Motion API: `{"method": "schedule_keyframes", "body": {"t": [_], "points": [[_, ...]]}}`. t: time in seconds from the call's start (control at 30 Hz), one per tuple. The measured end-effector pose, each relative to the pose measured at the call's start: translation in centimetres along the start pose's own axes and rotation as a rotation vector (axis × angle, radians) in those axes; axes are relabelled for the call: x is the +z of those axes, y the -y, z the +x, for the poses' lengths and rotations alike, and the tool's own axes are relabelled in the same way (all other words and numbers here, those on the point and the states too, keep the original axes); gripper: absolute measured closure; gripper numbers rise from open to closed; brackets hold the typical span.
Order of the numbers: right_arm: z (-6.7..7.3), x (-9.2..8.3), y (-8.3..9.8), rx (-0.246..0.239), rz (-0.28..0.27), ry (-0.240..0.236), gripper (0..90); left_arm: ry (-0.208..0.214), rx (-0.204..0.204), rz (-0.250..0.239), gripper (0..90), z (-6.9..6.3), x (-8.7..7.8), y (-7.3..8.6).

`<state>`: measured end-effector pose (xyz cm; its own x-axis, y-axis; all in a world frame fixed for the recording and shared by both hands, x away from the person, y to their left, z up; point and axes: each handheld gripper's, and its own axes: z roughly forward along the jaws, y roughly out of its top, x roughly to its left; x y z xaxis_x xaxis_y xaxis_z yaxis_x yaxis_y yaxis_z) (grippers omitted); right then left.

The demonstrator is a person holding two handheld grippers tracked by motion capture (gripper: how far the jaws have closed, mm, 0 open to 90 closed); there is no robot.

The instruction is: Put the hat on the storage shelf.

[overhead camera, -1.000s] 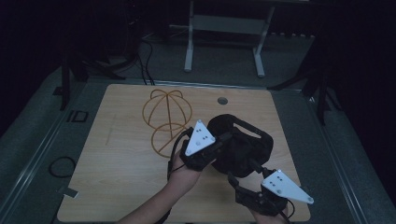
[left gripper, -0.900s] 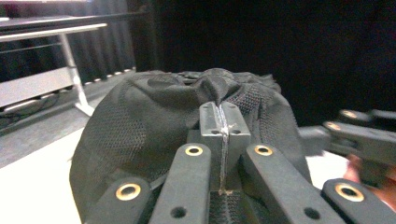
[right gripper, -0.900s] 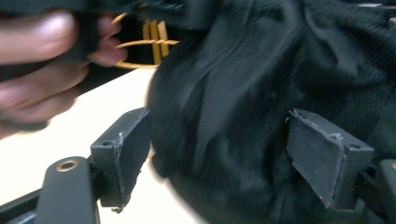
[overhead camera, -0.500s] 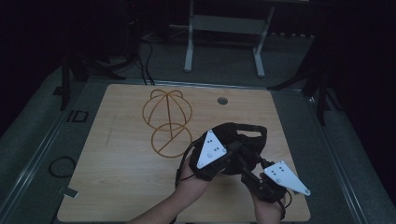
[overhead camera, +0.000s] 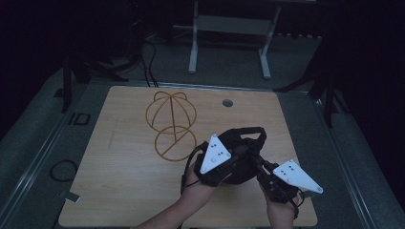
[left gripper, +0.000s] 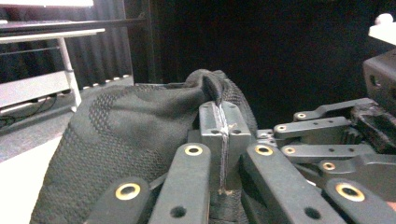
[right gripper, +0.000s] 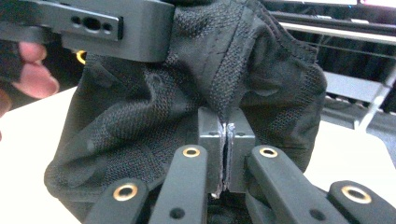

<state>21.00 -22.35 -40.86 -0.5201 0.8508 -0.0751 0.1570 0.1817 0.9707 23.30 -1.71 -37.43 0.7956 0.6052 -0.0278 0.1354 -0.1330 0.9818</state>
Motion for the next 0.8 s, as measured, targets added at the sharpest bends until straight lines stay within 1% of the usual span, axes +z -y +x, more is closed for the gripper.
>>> {"method": "schedule_keyframes", "body": {"t": [0.03, 0.07, 0.1, 0.13, 0.17, 0.2, 0.23, 0.3, 0.33, 0.4, 0.43, 0.47, 0.5, 0.53, 0.57, 0.6, 0.63, 0.67, 0.7, 0.73, 0.77, 0.8], "points": [[-0.1, -0.1, -0.1, -0.012, -0.002, -0.005, 88.2, 0.012, -0.001, 0.004, 90.0, 0.1, 0.0, -0.1], [-0.1, -0.2, -0.2, -0.024, -0.002, -0.006, 88.2, 0.010, 0.005, 0.004, 90.0, 0.2, 0.0, -0.1], [-0.2, -0.2, -0.2, -0.025, -0.004, -0.009, 88.3, 0.016, 0.007, 0.009, 90.0, 0.3, -0.1, -0.1], [-0.3, -0.3, -0.3, -0.042, -0.003, -0.010, 88.4, 0.025, 0.008, 0.015, 89.4, 0.5, -0.1, -0.1], [-0.3, -0.4, -0.3, -0.046, 0.000, -0.010, 88.4, 0.020, 0.013, 0.016, 88.5, 0.6, -0.2, -0.2], [-0.5, -0.4, -0.4, -0.051, -0.002, -0.012, 88.4, 0.023, 0.013, 0.016, 86.5, 0.8, -0.3, -0.2], [-0.7, -0.5, -0.4, -0.059, -0.005, -0.008, 88.5, 0.040, 0.009, 0.020, 85.0, 1.0, -0.4, -0.2], [-1.2, -0.7, -0.5, -0.059, -0.002, -0.009, 88.5, 0.044, 0.014, 0.021, 79.6, 1.4, -0.8, -0.2], [-1.3, -0.7, -0.5, -0.068, -0.005, -0.006, 88.5, 0.054, 0.010, 0.021, 78.4, 1.7, -1.1, -0.1], [-1.6, -0.9, -0.6, -0.069, -0.006, 0.000, 88.6, 0.046, 0.013, 0.022, 73.3, 1.9, -1.3, 0.0], [-1.8, -1.0, -0.7, -0.072, -0.008, -0.007, 88.5, 0.053, 0.008, 0.023, 73.3, 2.2, -1.6, 0.1], [-2.2, -1.3, -1.0, -0.087, -0.013, -0.005, 88.5, 0.053, 0.006, 0.018, 68.8, 2.5, -1.9, 0.3], [-2.4, -1.4, -1.2, -0.096, -0.015, -0.009, 88.5, 0.064, 0.010, 0.023, 66.6, 2.9, -2.4, 0.5], [-2.6, -1.5, -1.3, -0.105, -0.017, -0.011, 88.5, 0.064, 0.010, 0.023, 64.5, 2.9, -2.4, 0.5], [-2.8, -1.6, -1.5, -0.115, -0.018, -0.024, 88.5, 0.061, 0.023, 0.022, 63.5, 3.3, -3.0, 0.8], [-2.9, -1.7, -1.7, -0.122, -0.020, -0.026, 88.5, 0.074, 0.026, 0.021, 60.4, 3.5, -3.3, 1.0], [-3.1, -1.7, -1.9, -0.130, -0.020, -0.041, 88.6, 0.078, 0.027, 0.022, 56.8, 3.7, -3.5, 1.2], [-3.1, -1.7, -1.9, -0.130, -0.020, -0.041, 88.6, 0.078, 0.027, 0.022, 53.6, 3.7, -3.5, 1.2], [-3.4, -1.7, -2.4, -0.145, -0.015, -0.061, 88.5, 0.090, 0.023, 0.029, 48.2, 3.9, -3.7, 1.4], [-3.5, -1.7, -2.7, -0.151, -0.008, -0.081, 88.5, 0.094, 0.008, 0.054, 41.6, 4.4, -4.0, 1.8], [-3.7, -1.6, -2.9, -0.155, -0.003, -0.098, 88.5, 0.094, 0.008, 0.054, 38.1, 4.4, -4.0, 1.8], [-3.8, -1.4, -3.1, -0.166, 0.002, -0.109, 88.6, 0.093, 0.004, 0.052, 35.7, 4.7, -4.5, 2.2]]}}
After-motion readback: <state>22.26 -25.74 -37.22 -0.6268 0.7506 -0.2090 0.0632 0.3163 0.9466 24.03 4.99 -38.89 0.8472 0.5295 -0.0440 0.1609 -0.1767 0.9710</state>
